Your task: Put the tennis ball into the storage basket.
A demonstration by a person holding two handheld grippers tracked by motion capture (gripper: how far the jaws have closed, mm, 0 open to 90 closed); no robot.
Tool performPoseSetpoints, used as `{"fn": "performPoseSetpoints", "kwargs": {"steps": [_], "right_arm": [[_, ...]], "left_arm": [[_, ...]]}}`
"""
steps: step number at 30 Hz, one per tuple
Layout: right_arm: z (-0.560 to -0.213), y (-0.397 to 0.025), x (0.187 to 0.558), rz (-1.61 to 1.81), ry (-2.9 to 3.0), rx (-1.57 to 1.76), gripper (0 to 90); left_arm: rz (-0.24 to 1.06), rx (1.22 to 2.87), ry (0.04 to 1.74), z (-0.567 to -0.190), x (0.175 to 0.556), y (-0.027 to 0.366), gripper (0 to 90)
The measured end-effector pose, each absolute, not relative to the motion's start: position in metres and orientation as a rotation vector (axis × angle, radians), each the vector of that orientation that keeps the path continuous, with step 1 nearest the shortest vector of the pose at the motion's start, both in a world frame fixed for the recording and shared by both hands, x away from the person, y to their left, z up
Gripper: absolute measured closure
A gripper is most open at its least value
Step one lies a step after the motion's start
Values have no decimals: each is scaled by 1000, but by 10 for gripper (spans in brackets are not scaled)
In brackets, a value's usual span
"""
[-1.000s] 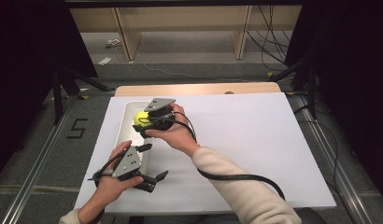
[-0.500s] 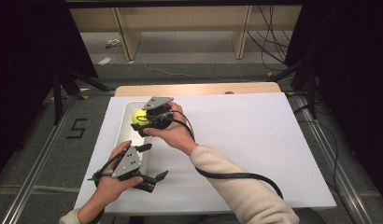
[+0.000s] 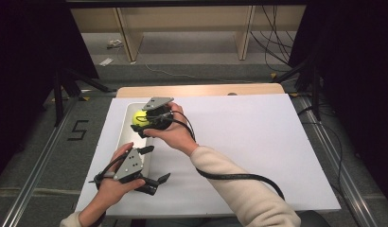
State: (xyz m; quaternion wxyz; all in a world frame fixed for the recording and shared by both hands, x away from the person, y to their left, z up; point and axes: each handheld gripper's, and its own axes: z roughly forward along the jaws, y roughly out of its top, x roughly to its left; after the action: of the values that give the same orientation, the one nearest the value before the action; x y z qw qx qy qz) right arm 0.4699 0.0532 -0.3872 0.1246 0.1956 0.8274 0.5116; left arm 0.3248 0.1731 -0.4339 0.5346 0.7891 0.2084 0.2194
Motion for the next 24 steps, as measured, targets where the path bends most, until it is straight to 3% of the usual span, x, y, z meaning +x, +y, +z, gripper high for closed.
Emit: {"fn": "performPoseSetpoints", "kwargs": {"steps": [24], "right_arm": [[-387, 60, 475, 1480, 2445, 565, 261]], "left_arm": [[517, 1886, 492, -434, 324, 172, 0]]}}
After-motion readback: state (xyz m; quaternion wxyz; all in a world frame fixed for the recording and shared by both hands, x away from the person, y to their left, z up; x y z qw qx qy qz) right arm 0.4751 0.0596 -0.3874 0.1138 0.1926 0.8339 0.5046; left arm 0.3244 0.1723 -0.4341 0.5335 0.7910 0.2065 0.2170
